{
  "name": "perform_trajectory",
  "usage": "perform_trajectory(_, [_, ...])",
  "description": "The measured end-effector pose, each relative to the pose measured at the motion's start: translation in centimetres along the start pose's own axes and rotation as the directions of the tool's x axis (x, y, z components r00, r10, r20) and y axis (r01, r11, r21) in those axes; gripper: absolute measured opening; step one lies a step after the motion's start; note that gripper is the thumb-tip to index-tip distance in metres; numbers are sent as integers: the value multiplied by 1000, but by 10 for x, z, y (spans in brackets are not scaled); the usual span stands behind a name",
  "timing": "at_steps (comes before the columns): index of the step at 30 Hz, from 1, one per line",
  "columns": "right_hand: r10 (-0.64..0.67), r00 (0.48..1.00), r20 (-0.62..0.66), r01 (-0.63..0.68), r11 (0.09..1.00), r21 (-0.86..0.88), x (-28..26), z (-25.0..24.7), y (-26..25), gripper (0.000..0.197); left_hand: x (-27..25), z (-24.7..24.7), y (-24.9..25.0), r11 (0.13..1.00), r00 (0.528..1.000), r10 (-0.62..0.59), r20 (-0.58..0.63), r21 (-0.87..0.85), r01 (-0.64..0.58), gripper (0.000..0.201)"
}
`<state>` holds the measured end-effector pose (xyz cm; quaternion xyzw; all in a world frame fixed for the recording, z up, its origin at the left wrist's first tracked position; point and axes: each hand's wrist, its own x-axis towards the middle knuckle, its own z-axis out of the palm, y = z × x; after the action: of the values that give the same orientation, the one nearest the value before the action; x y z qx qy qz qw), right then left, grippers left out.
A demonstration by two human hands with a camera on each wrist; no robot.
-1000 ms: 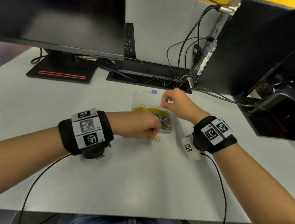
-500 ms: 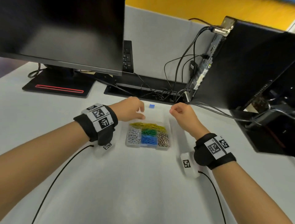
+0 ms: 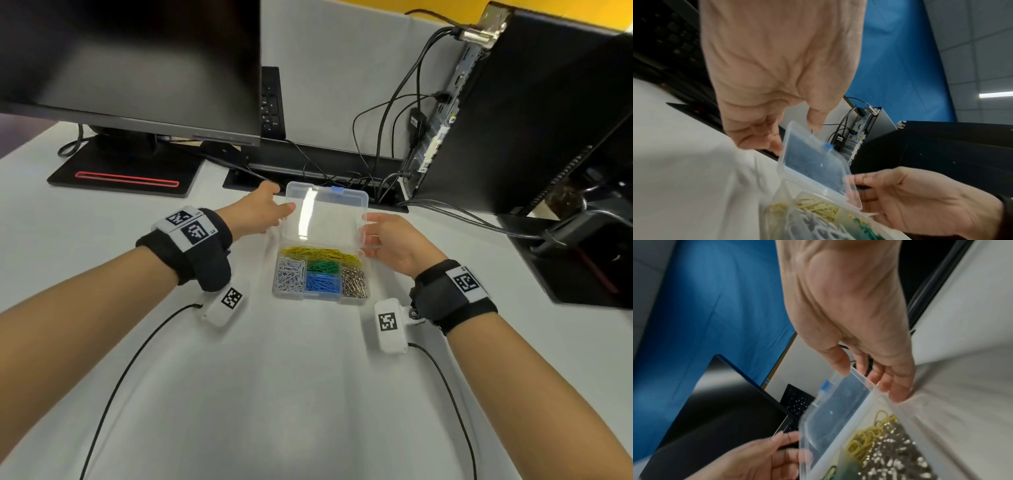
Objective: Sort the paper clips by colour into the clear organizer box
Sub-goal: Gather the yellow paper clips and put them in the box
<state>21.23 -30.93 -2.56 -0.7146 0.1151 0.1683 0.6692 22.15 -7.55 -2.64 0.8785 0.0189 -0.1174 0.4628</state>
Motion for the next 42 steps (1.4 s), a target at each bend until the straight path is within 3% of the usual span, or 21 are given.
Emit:
perform_trajectory(3, [-112, 994, -4, 112, 990, -81, -8, -7, 1, 23, -14, -5, 1, 990, 990, 140, -8, 5, -140, 62])
perform_trajectory(6, [-186, 982, 22, 185, 951, -249, -23, -16, 7, 34, -36, -8, 1, 941, 955, 296, -2, 172, -291, 69])
perform_trajectory(8, [-240, 969, 56, 239, 862, -447, -37, -17, 12, 42, -49, -6, -2, 866, 934, 352, 60, 358, -349, 74])
perform_trajectory(10, [-246, 964, 99, 250, 717, -651, -51, -13, 16, 46, -58, -1, -4, 761, 923, 360, 134, 531, -374, 78])
perform_trajectory(12, [-236, 963, 129, 250, 610, -752, -60, -7, 18, 48, -65, 4, -6, 699, 916, 368, 162, 601, -387, 79])
perform_trajectory(24, [-255, 937, 240, 330, 415, -848, -63, 18, 25, 51, -79, 23, -14, 470, 868, 422, 262, 756, -456, 64])
perform_trajectory(29, [-240, 935, 263, 333, 328, -884, -59, 24, 26, 47, -71, 24, -11, 501, 882, 349, 316, 733, -461, 57])
perform_trajectory(35, [-209, 943, 261, 324, 379, -867, -60, 21, 18, 37, -66, 21, -5, 617, 876, 284, 389, 626, -478, 50])
perform_trajectory(42, [-204, 932, 300, 355, 343, -870, -61, 20, 19, 30, -58, 17, -5, 577, 876, 232, 423, 665, -474, 63])
